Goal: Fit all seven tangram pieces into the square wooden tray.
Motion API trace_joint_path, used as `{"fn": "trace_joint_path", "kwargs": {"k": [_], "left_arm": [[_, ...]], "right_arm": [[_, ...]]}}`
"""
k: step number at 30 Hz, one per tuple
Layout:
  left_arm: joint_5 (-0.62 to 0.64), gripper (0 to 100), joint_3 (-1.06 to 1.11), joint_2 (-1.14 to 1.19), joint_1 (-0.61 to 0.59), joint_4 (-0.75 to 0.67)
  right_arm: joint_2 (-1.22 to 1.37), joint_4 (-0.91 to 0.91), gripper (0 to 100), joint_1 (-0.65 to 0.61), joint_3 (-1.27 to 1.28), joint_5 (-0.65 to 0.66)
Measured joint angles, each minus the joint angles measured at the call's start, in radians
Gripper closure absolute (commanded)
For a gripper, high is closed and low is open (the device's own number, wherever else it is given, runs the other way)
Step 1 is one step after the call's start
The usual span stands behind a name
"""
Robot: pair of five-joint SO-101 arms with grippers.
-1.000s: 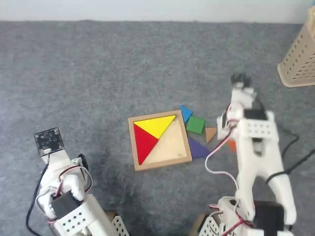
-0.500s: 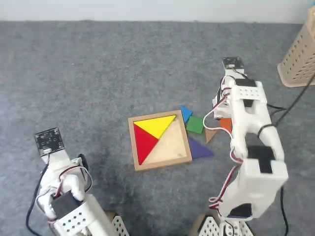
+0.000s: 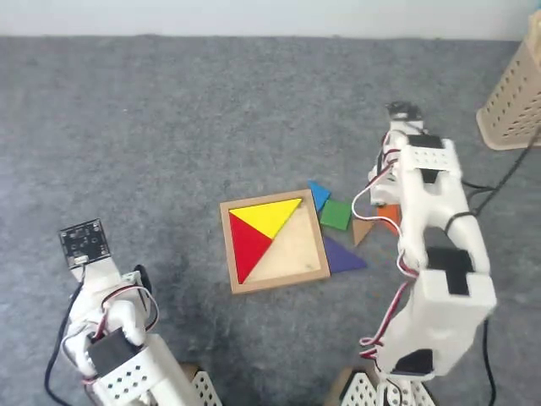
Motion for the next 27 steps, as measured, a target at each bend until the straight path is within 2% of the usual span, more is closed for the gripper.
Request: {"fn": "trace_joint_path", "kwargs": {"k": [5,8,11,27], "left_arm": [[0.0,77,0.0,0.0,0.0,0.0],[0.0,77,0.0,0.0,0.0,0.0],[0.0,77,0.0,0.0,0.0,0.0],[0.0,77,0.0,0.0,0.0,0.0]], "right_arm": [[-0.114,-0.014,82.9,-0.029,0.051,0.006],[-0.176,-0.086,86.9,-0.106,0.163,0.043],[-0.209,-0.172,87.1,-0.132,0.262,0.086],[-0.1,-0.215,87.0,-0.066,0.261,0.127]]}}
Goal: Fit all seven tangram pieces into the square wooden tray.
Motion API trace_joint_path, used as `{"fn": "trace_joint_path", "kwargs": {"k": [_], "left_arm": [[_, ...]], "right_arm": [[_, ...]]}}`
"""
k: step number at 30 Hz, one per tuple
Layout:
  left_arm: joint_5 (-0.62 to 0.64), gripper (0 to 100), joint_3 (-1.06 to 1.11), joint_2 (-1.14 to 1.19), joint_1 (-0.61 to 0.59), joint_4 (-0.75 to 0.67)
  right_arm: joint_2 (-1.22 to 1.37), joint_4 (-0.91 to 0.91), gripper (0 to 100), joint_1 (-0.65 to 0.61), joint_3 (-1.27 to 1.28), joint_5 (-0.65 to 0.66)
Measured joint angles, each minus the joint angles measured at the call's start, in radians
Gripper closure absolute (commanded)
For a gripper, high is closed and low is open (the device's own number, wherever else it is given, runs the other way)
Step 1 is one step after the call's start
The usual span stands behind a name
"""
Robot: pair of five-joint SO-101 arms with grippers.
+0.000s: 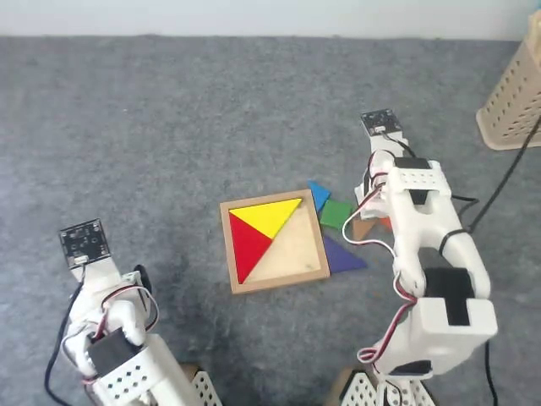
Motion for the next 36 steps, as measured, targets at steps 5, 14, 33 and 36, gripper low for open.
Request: {"fn": "trace_joint_path", "kwargs": {"k": [5,14,33,36], "left_arm": [[0.0,77,0.0,0.0,0.0,0.0],[0.0,77,0.0,0.0,0.0,0.0],[0.0,77,0.0,0.0,0.0,0.0],[0.0,77,0.0,0.0,0.0,0.0]], "right_arm": [[0.034,0.0,81.9,0.018,-0.038,0.002],[0.075,-0.002,77.2,0.075,-0.041,0.002],[0.077,0.017,97.6,0.083,-0.046,0.003],[0.077,0.048,97.6,0.081,-0.055,-0.011]]}}
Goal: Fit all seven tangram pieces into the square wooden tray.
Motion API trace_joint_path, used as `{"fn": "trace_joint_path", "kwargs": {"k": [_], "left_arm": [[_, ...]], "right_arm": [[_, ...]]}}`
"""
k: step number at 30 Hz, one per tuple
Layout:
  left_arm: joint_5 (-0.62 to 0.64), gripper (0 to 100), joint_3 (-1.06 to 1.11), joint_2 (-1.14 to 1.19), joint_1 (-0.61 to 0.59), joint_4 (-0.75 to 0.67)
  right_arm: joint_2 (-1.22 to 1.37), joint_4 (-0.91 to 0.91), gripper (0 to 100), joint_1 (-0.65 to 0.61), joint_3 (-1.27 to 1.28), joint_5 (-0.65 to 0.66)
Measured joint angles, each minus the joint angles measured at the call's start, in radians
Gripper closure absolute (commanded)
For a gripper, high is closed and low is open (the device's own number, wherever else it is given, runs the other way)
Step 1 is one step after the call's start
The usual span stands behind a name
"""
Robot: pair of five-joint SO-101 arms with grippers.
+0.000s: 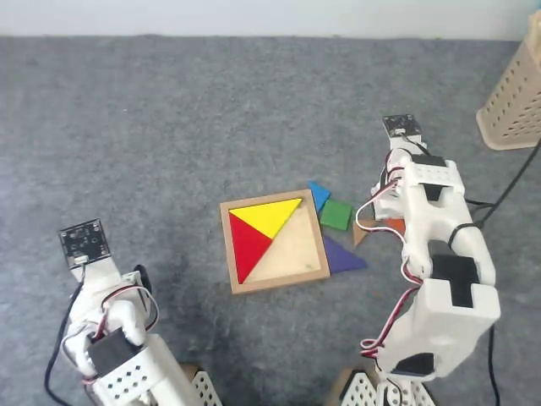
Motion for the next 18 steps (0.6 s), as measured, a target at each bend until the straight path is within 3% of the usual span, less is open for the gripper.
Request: {"fn": "trace_joint_path", "kwargs": {"k": [11,18], "left_arm": [[0.0,77,0.0,0.0,0.0,0.0],[0.0,77,0.0,0.0,0.0,0.0]], "right_arm": [[0.0,0.157,96.6,-0.006,-0.078,-0.16],[0.002,0.16,80.4,-0.037,-0.127,-0.16]]}}
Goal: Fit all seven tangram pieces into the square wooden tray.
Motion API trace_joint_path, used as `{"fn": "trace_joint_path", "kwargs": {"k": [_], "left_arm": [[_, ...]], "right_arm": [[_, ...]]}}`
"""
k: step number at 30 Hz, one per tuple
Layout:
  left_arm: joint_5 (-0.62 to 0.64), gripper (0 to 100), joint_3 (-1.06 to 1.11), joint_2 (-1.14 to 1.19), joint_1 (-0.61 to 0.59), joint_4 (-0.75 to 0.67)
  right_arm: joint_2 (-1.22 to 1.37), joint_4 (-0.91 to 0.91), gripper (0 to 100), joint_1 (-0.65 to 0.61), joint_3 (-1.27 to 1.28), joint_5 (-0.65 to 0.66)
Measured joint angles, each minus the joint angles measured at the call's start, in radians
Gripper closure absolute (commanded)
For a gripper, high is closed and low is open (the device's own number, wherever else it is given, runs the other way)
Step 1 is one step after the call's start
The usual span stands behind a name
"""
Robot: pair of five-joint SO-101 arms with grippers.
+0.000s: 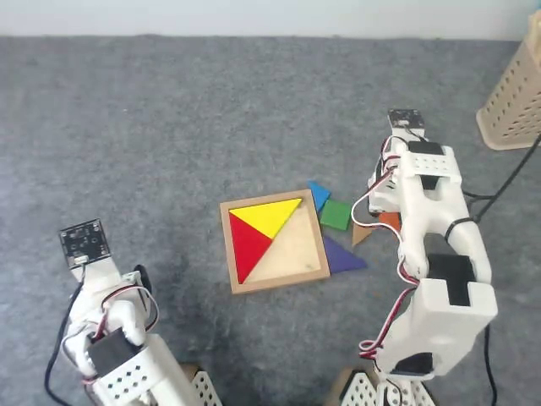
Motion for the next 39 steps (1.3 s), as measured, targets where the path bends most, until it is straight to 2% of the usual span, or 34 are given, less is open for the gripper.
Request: {"fn": "trace_joint_path", "kwargs": {"k": [12,20,39], "left_arm": [[0.0,77,0.0,0.0,0.0,0.0],[0.0,77,0.0,0.0,0.0,0.0],[0.0,77,0.0,0.0,0.0,0.0]], "right_arm": [[0.0,0.0,79.8,-0.018,-0.012,-0.003],[-0.034,-0.051,82.9,-0.118,0.048,0.153],[0.092,-0.072,83.0,0.012,-0.063,0.17]]}}
